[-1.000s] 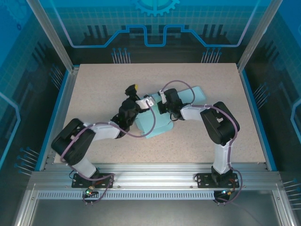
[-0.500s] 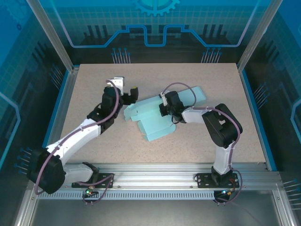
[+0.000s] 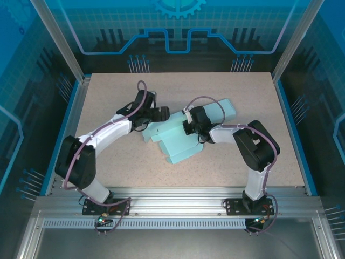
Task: Fold the paper box
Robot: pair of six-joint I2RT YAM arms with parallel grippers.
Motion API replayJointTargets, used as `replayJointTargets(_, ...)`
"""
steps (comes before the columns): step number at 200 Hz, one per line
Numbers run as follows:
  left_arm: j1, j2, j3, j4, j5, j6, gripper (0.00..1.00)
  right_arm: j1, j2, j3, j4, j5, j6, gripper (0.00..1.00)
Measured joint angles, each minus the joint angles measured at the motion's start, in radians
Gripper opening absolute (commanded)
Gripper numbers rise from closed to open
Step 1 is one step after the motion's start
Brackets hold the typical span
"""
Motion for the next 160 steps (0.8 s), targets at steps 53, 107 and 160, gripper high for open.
replayJointTargets(53, -0.005, -0.008, -0.017, -0.03, -0.035, -0.075, 0.85, 0.013, 0.0, -0.008, 0.022, 0.023, 0.0, 0.06)
replayJointTargets(107, -0.005, -0.114, -0.168, -0.084, -0.17, -0.154, 0.84, 0.013, 0.0, -0.008, 0.027, 0.023, 0.001, 0.06)
replayJointTargets(160, -0.005, -0.151, -0.22, -0.115, -0.246, -0.181, 0.84, 0.013, 0.0, -0.008, 0.028, 0.024, 0.009, 0.06)
